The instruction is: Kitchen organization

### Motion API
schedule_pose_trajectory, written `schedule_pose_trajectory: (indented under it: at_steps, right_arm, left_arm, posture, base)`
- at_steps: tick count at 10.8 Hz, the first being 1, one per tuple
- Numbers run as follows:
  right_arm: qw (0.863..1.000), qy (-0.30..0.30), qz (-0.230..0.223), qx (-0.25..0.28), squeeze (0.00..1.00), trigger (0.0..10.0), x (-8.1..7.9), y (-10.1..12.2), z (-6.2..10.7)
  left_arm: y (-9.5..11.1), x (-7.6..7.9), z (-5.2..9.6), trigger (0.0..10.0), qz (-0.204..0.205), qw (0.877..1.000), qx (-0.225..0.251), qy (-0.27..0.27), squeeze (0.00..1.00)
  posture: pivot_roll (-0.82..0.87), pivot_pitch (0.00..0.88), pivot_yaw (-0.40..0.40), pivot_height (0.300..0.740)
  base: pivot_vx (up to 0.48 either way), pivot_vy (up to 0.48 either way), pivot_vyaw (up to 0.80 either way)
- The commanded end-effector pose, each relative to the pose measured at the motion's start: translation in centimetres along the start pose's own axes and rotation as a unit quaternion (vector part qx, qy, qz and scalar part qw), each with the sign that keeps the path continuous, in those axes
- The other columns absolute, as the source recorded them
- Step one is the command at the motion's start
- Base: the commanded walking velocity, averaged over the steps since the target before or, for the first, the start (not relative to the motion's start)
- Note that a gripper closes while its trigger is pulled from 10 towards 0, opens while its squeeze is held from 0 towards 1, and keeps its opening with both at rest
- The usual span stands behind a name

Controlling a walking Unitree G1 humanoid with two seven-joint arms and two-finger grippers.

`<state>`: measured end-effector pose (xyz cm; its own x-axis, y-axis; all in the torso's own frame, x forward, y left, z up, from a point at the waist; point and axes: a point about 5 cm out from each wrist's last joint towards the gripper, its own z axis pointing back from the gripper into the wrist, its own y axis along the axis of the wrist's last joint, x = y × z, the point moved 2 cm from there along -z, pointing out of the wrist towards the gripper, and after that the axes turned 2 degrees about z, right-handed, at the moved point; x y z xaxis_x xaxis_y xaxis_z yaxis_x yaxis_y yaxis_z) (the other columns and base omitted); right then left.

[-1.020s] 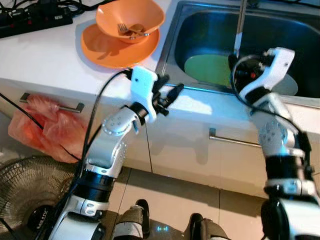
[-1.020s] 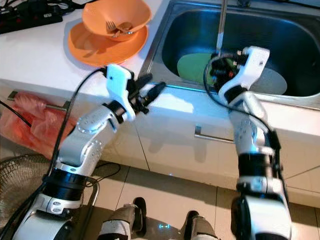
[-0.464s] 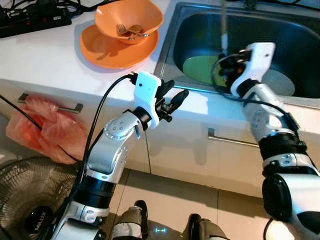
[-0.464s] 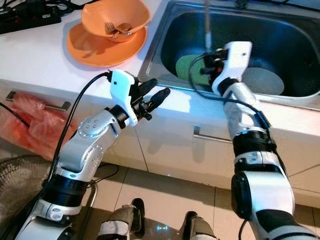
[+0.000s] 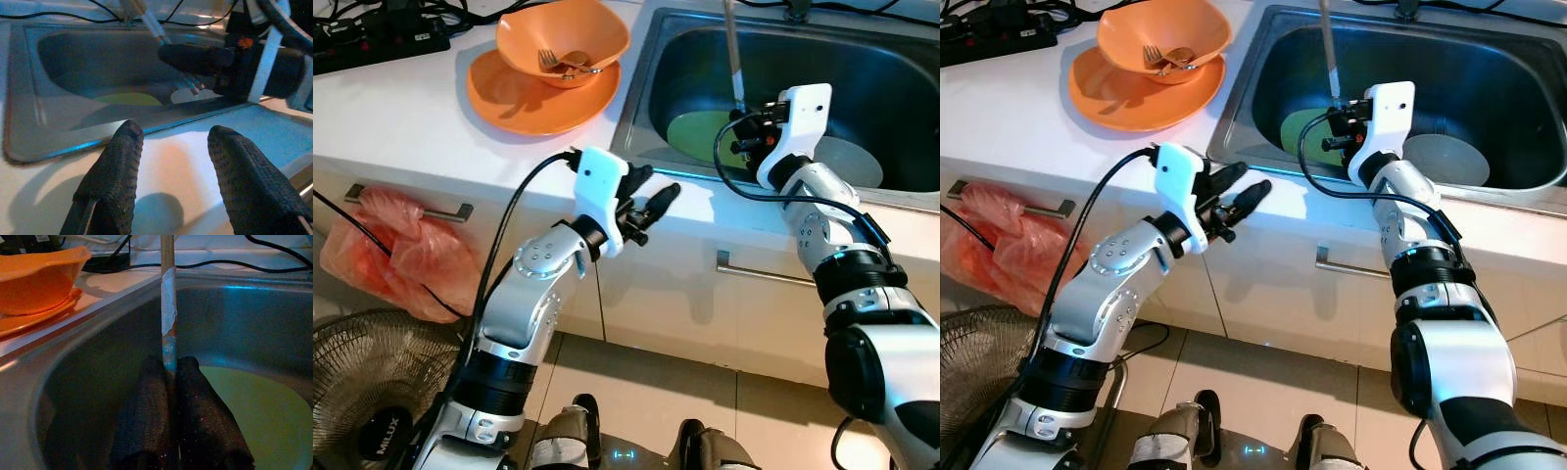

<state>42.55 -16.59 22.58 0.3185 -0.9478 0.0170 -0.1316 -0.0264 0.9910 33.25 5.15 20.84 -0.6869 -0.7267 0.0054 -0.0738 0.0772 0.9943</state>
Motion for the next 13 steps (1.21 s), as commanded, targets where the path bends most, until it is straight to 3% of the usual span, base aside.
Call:
schedule_pose_trajectory:
  at_steps: [1,2,3,4,5,6,7,8,10,11,13]
  right_arm:
    - [1.0,0.005,-0.001,-0.03,0.71,10.0,0.1,-1.5,0.4]
    - [0.999,0.002,0.001,-0.033,0.92,10.0,0.2,-1.7,0.4]
    - [0.999,0.0,0.003,-0.035,0.89,10.0,0.2,-1.8,0.4]
    - [0.999,0.0,0.008,-0.037,0.0,10.0,0.2,-1.8,0.4]
    - [0.999,-0.002,0.003,-0.036,0.0,10.0,0.3,-1.9,0.4]
    - [0.999,0.001,-0.002,-0.038,1.0,10.0,0.3,-1.9,0.4]
    - [0.999,-0.003,0.004,-0.037,1.0,10.0,0.4,-1.9,0.4]
    - [0.999,-0.009,0.011,-0.033,0.0,10.0,0.5,-1.7,0.4]
    - [1.0,-0.003,0.019,-0.007,0.0,10.0,0.5,-0.7,0.2]
    - [0.998,0.002,0.016,0.058,0.0,10.0,0.6,2.5,-0.1]
    - [0.993,0.007,0.026,0.112,0.0,10.0,0.5,5.3,0.0]
  left_arm:
    - [0.0,0.5,0.2,10.0,-0.003,1.0,-0.005,-0.011,0.0]
    - [-0.1,0.5,0.2,10.0,-0.002,1.0,-0.005,-0.011,0.0]
    - [-0.1,0.5,0.2,10.0,-0.001,1.0,-0.006,-0.011,0.0]
    - [-0.2,0.6,0.2,10.0,0.0,1.0,-0.007,-0.012,0.0]
    - [-0.2,0.7,0.2,10.0,0.001,1.0,-0.008,-0.012,0.0]
    - [-0.2,0.7,0.2,10.0,0.003,1.0,-0.008,-0.012,0.0]
    - [-0.2,0.7,0.3,10.0,0.003,1.0,-0.008,-0.011,0.0]
    - [-0.3,0.7,0.3,10.0,0.003,1.0,-0.009,-0.01,0.0]
    - [-0.2,0.5,0.3,10.0,0.004,1.0,-0.006,-0.005,0.0]
    - [-0.2,0.4,0.2,10.0,0.005,1.0,-0.004,-0.001,0.0]
    - [-0.3,0.3,0.1,10.0,0.008,1.0,-0.001,0.005,0.0]
  posture:
    - [0.12,0.23,0.008,0.74]
    - [0.12,0.231,0.007,0.74]
    - [0.13,0.232,0.006,0.74]
    - [0.13,0.234,0.005,0.74]
    - [0.12,0.233,0.005,0.74]
    - [0.13,0.234,0.003,0.74]
    - [0.12,0.235,0.003,0.74]
    - [0.13,0.234,0.002,0.74]
    - [0.12,0.233,0.002,0.74]
    - [0.12,0.232,0.003,0.74]
    - [0.11,0.23,0.004,0.74]
  base:
    - [0.0,0.0,0.0]
    - [0.0,0.0,0.0]
    - [0.0,0.0,0.0]
    - [0.0,0.0,0.0]
    - [0.0,0.0,0.0]
    - [0.0,0.0,0.0]
    - [0.0,0.0,0.0]
    - [0.0,0.0,0.0]
    - [0.0,0.0,0.0]
    - [0.0,0.0,0.0]
    - [0.0,0.0,0.0]
